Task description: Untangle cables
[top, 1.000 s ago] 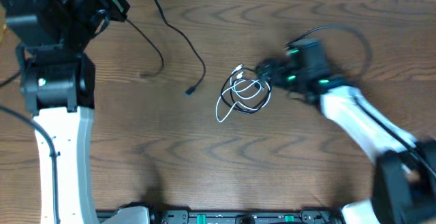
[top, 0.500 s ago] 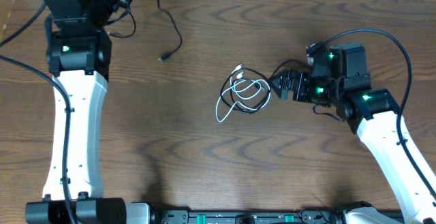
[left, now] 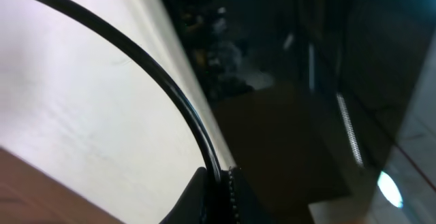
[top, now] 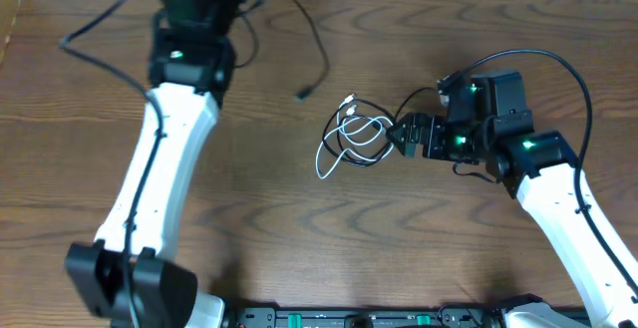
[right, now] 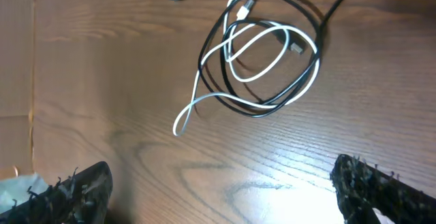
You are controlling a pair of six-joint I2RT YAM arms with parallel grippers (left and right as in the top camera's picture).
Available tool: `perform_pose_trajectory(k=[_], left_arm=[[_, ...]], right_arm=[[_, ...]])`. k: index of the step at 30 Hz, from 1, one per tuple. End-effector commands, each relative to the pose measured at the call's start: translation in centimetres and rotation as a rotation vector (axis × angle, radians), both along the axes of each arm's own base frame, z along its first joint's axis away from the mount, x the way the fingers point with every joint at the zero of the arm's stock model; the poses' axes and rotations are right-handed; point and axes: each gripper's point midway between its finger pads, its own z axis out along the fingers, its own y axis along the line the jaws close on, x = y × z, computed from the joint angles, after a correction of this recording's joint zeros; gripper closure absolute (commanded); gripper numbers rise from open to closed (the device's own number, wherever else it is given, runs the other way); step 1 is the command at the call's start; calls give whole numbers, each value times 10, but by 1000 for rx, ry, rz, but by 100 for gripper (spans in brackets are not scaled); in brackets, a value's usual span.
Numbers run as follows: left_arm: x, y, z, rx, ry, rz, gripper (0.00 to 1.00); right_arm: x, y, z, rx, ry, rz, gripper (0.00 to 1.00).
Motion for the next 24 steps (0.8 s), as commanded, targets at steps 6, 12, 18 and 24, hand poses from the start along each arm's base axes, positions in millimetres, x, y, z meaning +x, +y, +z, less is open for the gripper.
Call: perform_pose_trajectory(k=[6, 12, 18, 24], left_arm=[[56, 90, -68, 110, 97, 308, 93], [71, 200, -122, 302, 201, 519, 93], [43, 347, -174, 668, 407, 844, 92], [-7, 452, -242, 869, 690, 892, 8]], right_arm=[[-17, 21, -1, -13, -2, 99, 1], [-37, 26, -12, -82, 24, 182, 1], [-57, 29, -20, -110, 91, 217, 1], [-57, 35, -19, -110, 68, 230, 1]])
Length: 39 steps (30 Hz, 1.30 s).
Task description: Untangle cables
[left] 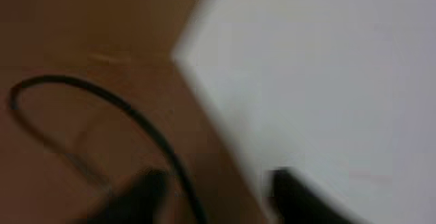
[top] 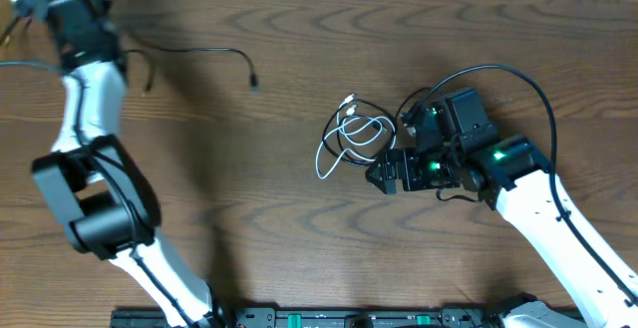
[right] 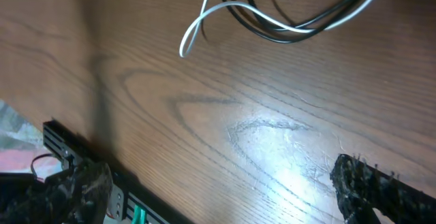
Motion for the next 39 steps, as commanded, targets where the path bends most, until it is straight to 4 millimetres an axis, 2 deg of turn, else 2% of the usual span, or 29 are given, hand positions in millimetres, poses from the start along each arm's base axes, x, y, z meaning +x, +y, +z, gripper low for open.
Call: perform_pose_trajectory(k=[1, 3, 7, 10, 14, 18, 22, 26, 29, 32, 37, 39], left_arm=[[-36, 56, -26, 98, 210, 74, 8], [-49, 68, -45, 54, 255, 70, 8], [-62, 73, -67, -41, 299, 6, 8], [-66, 68, -79, -95, 325, -38, 8], [-66, 46, -97, -192, 359, -139, 7], [-59, 32, -92, -227, 328, -214, 7], [-69, 29, -74, -200, 357, -223, 7], [-94, 31, -82, -164, 507, -198, 7], [-135, 43, -97, -159, 691, -54, 6], [-171, 49, -104, -148, 847, 50, 6], [-195, 42, -114, -210, 937, 47, 6], [-195, 34, -121, -249, 941, -6, 6]], right_arm=[[2, 2, 2, -8, -33, 12, 1], [5, 3, 3, -8, -49, 10, 1], [8, 5, 5, 3, -57, 3, 1], [8, 5, 5, 5, -50, -6, 1], [7, 5, 4, 3, -47, -6, 1], [5, 4, 3, 0, -38, -5, 1], [1, 2, 1, -13, -16, -4, 1], [0, 2, 0, -13, -14, -4, 1], [0, 1, 0, -15, -16, 0, 1], [0, 1, 0, -17, -15, 2, 1], [0, 1, 0, -16, -14, 2, 1], [-1, 1, -1, -18, -11, 2, 1]])
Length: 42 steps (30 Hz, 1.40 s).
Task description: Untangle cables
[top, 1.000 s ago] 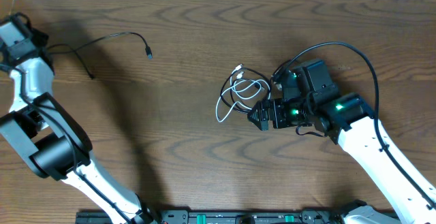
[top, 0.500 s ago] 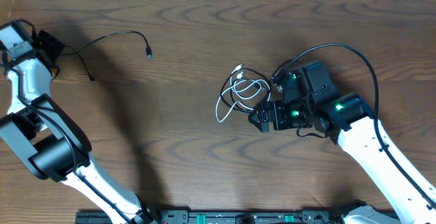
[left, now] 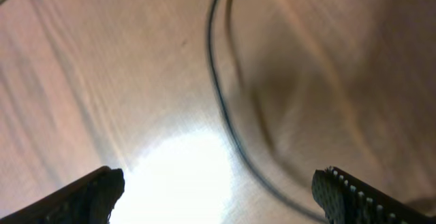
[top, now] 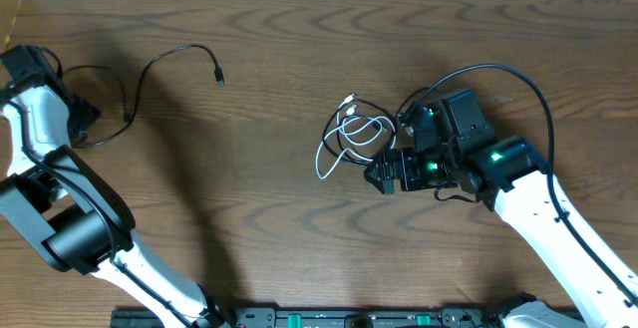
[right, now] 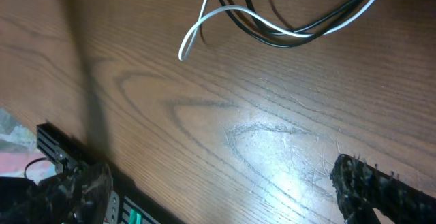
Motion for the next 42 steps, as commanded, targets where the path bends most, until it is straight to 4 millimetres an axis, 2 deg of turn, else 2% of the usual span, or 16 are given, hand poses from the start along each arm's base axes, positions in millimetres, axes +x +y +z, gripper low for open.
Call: perform_pose_trajectory(k=[1, 7, 14, 22, 25, 28, 29, 31, 32, 33, 34, 35, 37, 39, 42], left_arm=[[-6, 3, 8, -6, 10, -20, 6], [-5, -9, -6, -83, 5, -48, 6], [-13, -5, -35, -120, 46, -25, 6], [11, -10, -54, -181, -48, -61, 6], [13, -13, -66, -209, -49, -58, 11], [12, -13, -78, -220, -38, -49, 34], [15, -11, -79, -212, -49, -48, 57], [23, -9, -77, -198, -77, -56, 75], [29, -9, -75, -197, -102, -66, 81], [36, -11, -74, -201, -128, -78, 92], [46, -14, -73, -215, -169, -99, 92], [69, -21, -67, -243, -266, -136, 93], [99, -26, -54, -266, -410, -152, 93], [133, -30, -32, -293, -593, -163, 93], [184, -31, 23, -294, -887, -238, 93]], right_arm=[[-2, 1, 0, -3, -1, 7, 1], [-2, 1, 0, -4, -3, 12, 1], [-5, -1, -1, -11, 10, 12, 1], [-6, -1, -1, -11, 12, 12, 1], [-5, -1, -1, -11, 12, 11, 1], [-6, -1, -1, -11, 12, 11, 1], [-6, -1, -1, -11, 12, 11, 1], [-6, -1, -1, -11, 12, 11, 1], [-6, -1, -1, -11, 12, 11, 1], [-6, -1, -1, -12, 13, 11, 1], [-6, -1, -1, -11, 13, 12, 1], [-6, -1, -1, -11, 13, 11, 1], [-6, -1, -1, -11, 14, 11, 1], [-6, -1, -2, -12, 17, 10, 1], [-7, -1, -2, -7, 35, -15, 1]])
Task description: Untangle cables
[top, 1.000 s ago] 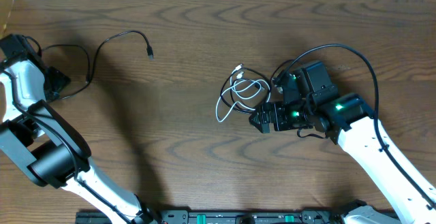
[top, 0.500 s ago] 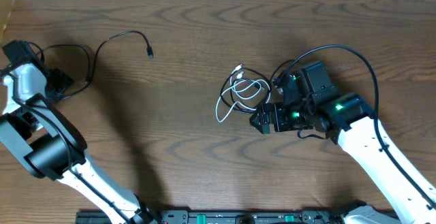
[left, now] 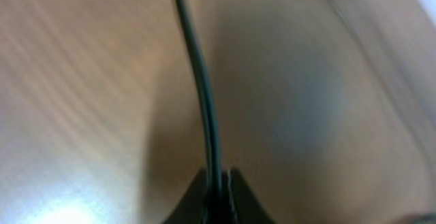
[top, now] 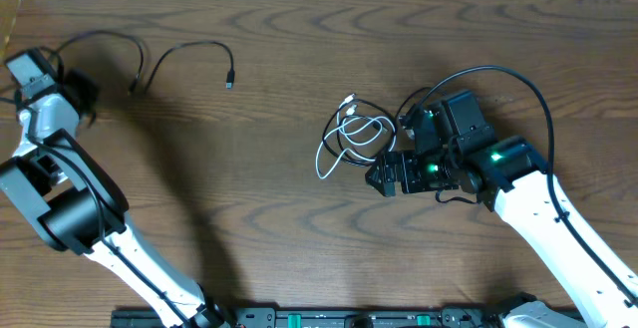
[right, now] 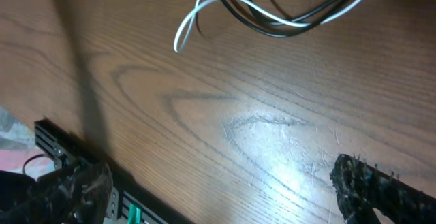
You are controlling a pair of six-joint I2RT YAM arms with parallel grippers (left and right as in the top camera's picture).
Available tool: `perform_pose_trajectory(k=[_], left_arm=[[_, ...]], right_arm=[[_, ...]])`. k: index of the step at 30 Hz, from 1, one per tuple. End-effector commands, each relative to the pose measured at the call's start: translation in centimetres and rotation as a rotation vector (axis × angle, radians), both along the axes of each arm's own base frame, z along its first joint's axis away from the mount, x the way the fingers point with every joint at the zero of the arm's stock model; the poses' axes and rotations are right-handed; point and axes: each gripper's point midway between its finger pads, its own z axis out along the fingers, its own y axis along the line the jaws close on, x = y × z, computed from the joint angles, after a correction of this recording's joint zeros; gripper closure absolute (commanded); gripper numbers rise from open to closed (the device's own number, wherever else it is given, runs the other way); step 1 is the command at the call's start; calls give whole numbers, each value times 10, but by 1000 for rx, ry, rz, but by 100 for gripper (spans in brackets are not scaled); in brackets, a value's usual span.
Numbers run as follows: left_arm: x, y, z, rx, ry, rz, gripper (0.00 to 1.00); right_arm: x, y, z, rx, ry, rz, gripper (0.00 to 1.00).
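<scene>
A loose black cable [top: 174, 54] lies at the back left, its plug [top: 229, 84] pointing toward the middle. My left gripper [left: 218, 191] is shut on this black cable [left: 197, 81], which runs straight out from between the fingers. In the middle, a white cable [top: 329, 154] and another black cable [top: 351, 157] lie coiled together in a tangle [right: 272, 9]. My right gripper [right: 225, 190] stands open just below and right of the tangle, nothing between its fingers [right: 381, 190]. From overhead the right gripper [top: 382, 178] sits beside the coil.
The table's far edge meets a white wall at the back. A black rail with green parts [top: 349, 318] runs along the front edge. The right arm's own black cable [top: 518, 74] arcs above its wrist.
My left gripper, open over the loose black cable at the far left, is now shut on it. The cable's near end has lifted toward the back left. The right arm is unchanged.
First my left gripper held the black cable at the table's back, its plug close to the tangle, with the right gripper at the tangle's right. Then the left arm was at the far left with the cable drawn away. It stood open, and now grips again.
</scene>
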Motion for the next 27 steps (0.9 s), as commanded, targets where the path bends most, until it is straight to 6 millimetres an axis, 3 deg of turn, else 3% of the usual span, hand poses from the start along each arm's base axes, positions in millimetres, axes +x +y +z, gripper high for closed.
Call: perform_pose_trajectory(k=[1, 4, 5, 6, 11, 14, 18, 20, 22, 27], left_arm=[[58, -29, 58, -124, -333, -115, 93], [74, -32, 84, -49, -415, -171, 89], [75, -34, 84, -21, -403, -188, 66], [73, -33, 77, 13, -362, -195, 0], [27, -16, 18, 146, 9, -148, 2], [-6, -9, -7, 189, 205, -159, 2], [-26, -14, -13, 163, 291, -193, 2], [-21, -19, 4, 167, 254, -208, 2], [-8, -25, 53, 229, 158, -219, 2], [8, -42, 139, 354, -5, -225, 2]], right_arm=[[-2, 1, 1, 5, 15, -20, 1], [-1, 1, 1, 8, 15, -25, 1], [0, 2, 2, 9, 10, -25, 1], [1, 2, 2, 12, 4, -25, 1], [4, 3, 4, 18, -7, -25, 1], [3, 3, 3, 16, -3, -25, 1], [3, 3, 3, 17, -5, -25, 1], [3, 3, 3, 16, -3, -24, 1], [0, 2, 2, 10, 9, -24, 1], [-3, 0, 0, -3, 5, 5, 1]])
